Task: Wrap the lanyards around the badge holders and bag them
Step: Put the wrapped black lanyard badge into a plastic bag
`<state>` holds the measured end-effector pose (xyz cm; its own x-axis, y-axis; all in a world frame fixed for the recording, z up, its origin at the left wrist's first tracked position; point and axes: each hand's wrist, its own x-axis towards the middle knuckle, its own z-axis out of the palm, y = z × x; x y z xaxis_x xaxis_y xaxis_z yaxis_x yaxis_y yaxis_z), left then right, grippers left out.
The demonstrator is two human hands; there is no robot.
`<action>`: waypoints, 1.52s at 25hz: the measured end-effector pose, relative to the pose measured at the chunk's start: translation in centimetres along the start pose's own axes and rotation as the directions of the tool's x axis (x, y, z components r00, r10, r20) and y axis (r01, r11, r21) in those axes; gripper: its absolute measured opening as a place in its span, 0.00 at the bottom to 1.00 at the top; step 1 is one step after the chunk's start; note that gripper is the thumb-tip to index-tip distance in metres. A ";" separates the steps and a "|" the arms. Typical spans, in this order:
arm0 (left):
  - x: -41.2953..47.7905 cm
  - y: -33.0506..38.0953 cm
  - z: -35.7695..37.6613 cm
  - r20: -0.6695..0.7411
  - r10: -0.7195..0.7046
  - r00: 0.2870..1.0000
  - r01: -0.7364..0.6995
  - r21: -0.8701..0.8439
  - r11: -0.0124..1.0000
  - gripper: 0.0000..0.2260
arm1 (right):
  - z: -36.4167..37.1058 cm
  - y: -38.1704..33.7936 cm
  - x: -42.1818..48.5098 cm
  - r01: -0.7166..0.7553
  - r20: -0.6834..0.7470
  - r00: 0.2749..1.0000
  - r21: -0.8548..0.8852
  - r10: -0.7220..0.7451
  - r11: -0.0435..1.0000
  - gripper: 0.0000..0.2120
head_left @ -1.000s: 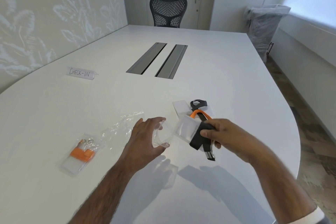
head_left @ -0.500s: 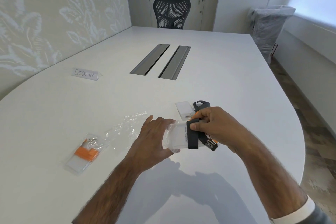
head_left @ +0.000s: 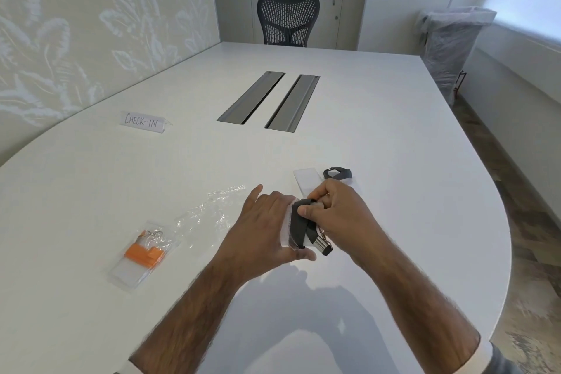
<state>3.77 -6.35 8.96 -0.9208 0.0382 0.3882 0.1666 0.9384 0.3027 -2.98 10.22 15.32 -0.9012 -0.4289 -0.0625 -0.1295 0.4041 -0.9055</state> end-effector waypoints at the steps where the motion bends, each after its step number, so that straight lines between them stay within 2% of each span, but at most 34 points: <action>1: 0.2 0.1 0.0 0.002 0.002 1.000 -0.002 0.018 1.000 0.42 | 0.4 0.0 -0.1 0.008 -0.030 1.000 0.001 -0.008 1.000 0.07; 4: 0.7 0.1 0.0 0.008 0.009 1.000 -0.010 0.058 0.998 0.43 | 1.1 0.0 -0.3 -0.003 -0.098 0.995 0.065 0.009 0.998 0.07; 11: 0.8 0.6 0.4 0.006 0.034 0.999 -0.034 0.054 0.998 0.46 | 1.3 0.4 -0.9 -0.143 -0.043 0.986 0.308 0.164 0.941 0.10; 14: 0.8 1.1 1.0 -0.050 0.077 0.996 -0.074 0.051 0.996 0.45 | 2.0 0.2 -1.4 -0.192 -0.062 0.973 0.318 0.223 0.928 0.10; 17: 0.7 2.5 1.3 -0.108 0.129 0.986 -0.130 -0.003 0.992 0.45 | 2.8 0.5 -1.6 -0.234 -0.070 0.961 0.303 0.266 0.924 0.07; 19: 0.8 2.9 1.2 -0.082 0.123 0.989 -0.124 -0.014 0.992 0.50 | 2.9 0.7 -1.6 -0.246 -0.050 0.960 0.322 0.276 0.914 0.06; 22: 0.5 2.5 0.7 0.045 0.008 0.999 -0.004 -0.090 0.996 0.58 | 2.2 0.9 -1.3 -0.208 -0.045 0.971 0.330 0.235 0.921 0.09; 24: 0.2 2.2 0.7 0.051 -0.079 0.996 0.084 -0.107 0.991 0.55 | 1.6 1.2 -0.7 -0.182 -0.027 0.980 0.267 0.197 0.946 0.09; 28: -0.5 1.9 1.2 -0.003 -0.210 0.978 0.203 -0.246 0.948 0.39 | -0.6 1.0 -0.1 -0.241 0.262 0.949 0.249 0.175 0.938 0.14; 30: -0.6 1.6 1.0 0.002 -0.281 0.960 0.269 -0.296 0.916 0.36 | -2.1 0.6 -0.5 -0.195 0.337 0.933 0.181 0.126 0.964 0.12; 32: -0.6 1.2 0.8 -0.008 -0.315 0.949 0.301 -0.271 0.914 0.35 | -2.7 0.5 -0.8 -0.131 0.328 0.941 0.118 0.086 0.984 0.08; 35: -0.4 1.4 0.6 -0.017 -0.305 0.952 0.294 -0.224 0.929 0.33 | -1.5 0.8 -0.8 -0.073 0.185 0.981 0.114 0.051 0.991 0.01; 38: -0.3 2.2 0.5 -0.011 -0.285 0.958 0.277 -0.198 0.940 0.29 | -0.3 1.0 -0.9 -0.051 0.077 0.996 0.132 0.041 0.990 0.04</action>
<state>4.27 -4.14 9.07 -0.9260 -0.2348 0.2957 -0.0288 0.8248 0.5646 -2.45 11.22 14.58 -0.8713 -0.4727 -0.1316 -0.0279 0.3155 -0.9485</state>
